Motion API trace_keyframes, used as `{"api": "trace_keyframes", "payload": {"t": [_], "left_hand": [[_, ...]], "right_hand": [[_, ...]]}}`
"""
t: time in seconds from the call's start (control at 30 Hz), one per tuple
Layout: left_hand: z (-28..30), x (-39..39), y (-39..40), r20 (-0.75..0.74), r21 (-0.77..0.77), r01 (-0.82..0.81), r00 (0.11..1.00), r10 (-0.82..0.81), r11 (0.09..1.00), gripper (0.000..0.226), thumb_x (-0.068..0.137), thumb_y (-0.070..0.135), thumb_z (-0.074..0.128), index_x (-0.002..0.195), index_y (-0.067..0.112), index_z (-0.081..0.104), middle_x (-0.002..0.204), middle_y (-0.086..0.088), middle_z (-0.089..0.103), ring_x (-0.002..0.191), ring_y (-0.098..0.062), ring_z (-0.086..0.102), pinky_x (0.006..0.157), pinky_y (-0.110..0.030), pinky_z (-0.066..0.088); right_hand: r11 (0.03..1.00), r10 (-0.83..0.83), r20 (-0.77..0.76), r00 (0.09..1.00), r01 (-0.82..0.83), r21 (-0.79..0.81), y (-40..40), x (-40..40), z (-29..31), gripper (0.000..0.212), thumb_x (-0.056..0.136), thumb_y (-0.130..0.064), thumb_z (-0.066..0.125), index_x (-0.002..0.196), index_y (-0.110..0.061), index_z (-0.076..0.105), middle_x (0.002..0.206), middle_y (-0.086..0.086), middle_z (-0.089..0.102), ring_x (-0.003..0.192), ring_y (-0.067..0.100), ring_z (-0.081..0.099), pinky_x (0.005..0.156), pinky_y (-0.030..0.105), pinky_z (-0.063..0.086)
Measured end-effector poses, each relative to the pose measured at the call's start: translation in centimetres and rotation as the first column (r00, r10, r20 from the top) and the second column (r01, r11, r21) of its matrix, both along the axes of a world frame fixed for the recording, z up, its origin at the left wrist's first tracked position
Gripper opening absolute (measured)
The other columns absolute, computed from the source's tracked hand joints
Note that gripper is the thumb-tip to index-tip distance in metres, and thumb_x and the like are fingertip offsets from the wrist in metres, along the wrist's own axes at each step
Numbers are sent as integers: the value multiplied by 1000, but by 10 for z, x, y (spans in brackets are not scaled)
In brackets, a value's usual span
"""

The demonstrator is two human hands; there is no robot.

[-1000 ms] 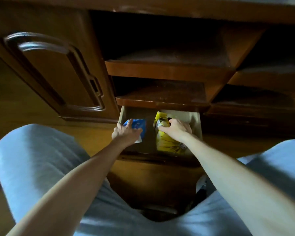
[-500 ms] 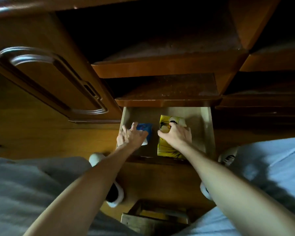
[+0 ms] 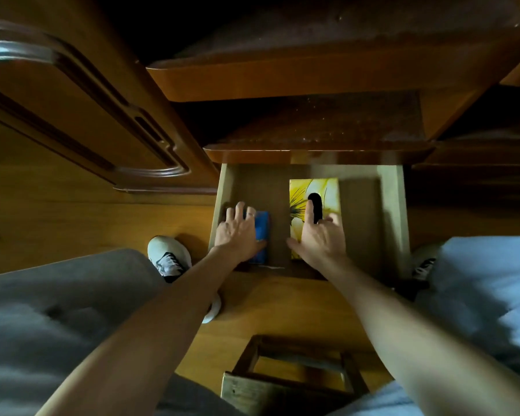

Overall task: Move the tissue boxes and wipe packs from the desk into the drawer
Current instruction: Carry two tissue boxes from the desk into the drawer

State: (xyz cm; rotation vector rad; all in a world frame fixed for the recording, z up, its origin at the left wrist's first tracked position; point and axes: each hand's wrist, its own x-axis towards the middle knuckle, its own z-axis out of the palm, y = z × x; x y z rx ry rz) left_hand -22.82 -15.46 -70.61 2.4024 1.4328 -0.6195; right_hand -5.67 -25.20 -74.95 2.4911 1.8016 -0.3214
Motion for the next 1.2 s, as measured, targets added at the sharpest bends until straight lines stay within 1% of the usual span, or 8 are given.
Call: {"api": "trace_keyframes", "payload": {"t": [0.1, 0.23, 0.4, 0.6, 0.87, 0.97, 1.07, 1.2], "left_hand": [[-2, 8, 15, -77, 5, 140, 987, -139, 990, 95, 83, 63, 66, 157, 31, 16, 164, -8, 10, 140, -37, 26, 101, -47, 42], [-3, 16, 31, -179, -7, 218, 960, -215, 976, 88, 78, 69, 66, 147, 21, 38, 143, -6, 51, 132, -32, 35, 104, -47, 34], [-3, 22, 28, -230, -2, 198, 954, -193, 980, 88, 78, 59, 73, 146, 15, 39, 142, -10, 51, 135, -33, 41, 118, -53, 23], [-15, 21, 19, -111, -78, 42, 993, -51, 996, 88, 80, 39, 78, 152, 14, 31, 148, -13, 43, 138, -33, 38, 115, -48, 31], [-6, 30, 9, 417, -103, -55, 904, 93, 993, 69, 96, 40, 57, 156, 27, 25, 158, -5, 36, 146, -29, 28, 116, -45, 28], [6, 42, -6, 418, -280, 6, 901, 116, 960, 60, 103, 43, 46, 157, 26, 28, 158, -7, 38, 144, -29, 35, 114, -44, 34], [12, 50, -22, 409, -516, -14, 874, 261, 857, 49, 106, 37, 42, 151, 17, 42, 147, -14, 51, 134, -32, 49, 111, -46, 40], [13, 56, -44, 405, -602, -28, 851, 335, 798, 36, 106, 25, 41, 124, 7, 66, 127, -16, 65, 119, -33, 59, 106, -44, 45]], "right_hand": [[1000, 14, 12, 1000, -14, 12, 0, -1, 1, 105, 89, -72, 50, 160, 0, 20, 79, 7, 74, 72, 26, 68, 106, 42, 38], [999, 0, 0, 1000, 0, -42, 0, -2, 8, 106, 91, -75, 48, 162, -2, 16, 89, 3, 74, 86, 23, 71, 110, 41, 36], [993, 16, -5, 1000, -16, -115, -2, 8, 21, 88, 89, -73, 54, 142, -4, 42, 96, 4, 75, 94, 24, 71, 108, 40, 35], [968, -40, -12, 999, 36, -248, -12, 27, 33, 59, 83, -58, 67, 116, -11, 53, 73, -3, 53, 84, 21, 66, 107, 40, 32], [903, 94, -46, 994, -105, -417, -33, 61, 52, 41, 99, -23, 59, 138, -23, 48, 110, 4, 72, 109, 27, 65, 110, 43, 30], [829, 196, -70, 978, -204, -521, -46, 73, 59, 32, 103, -22, 51, 134, -30, 56, 122, 2, 69, 115, 27, 61, 107, 44, 31], [717, 75, -223, 972, -208, -666, -46, 89, 70, 36, 97, -37, 53, 132, -33, 61, 112, -3, 64, 106, 24, 60, 91, 40, 49], [747, -3, -289, 957, -190, -636, -46, 98, 74, 39, 89, -38, 57, 126, -31, 70, 107, -1, 72, 92, 24, 67, 73, 38, 55]]}}
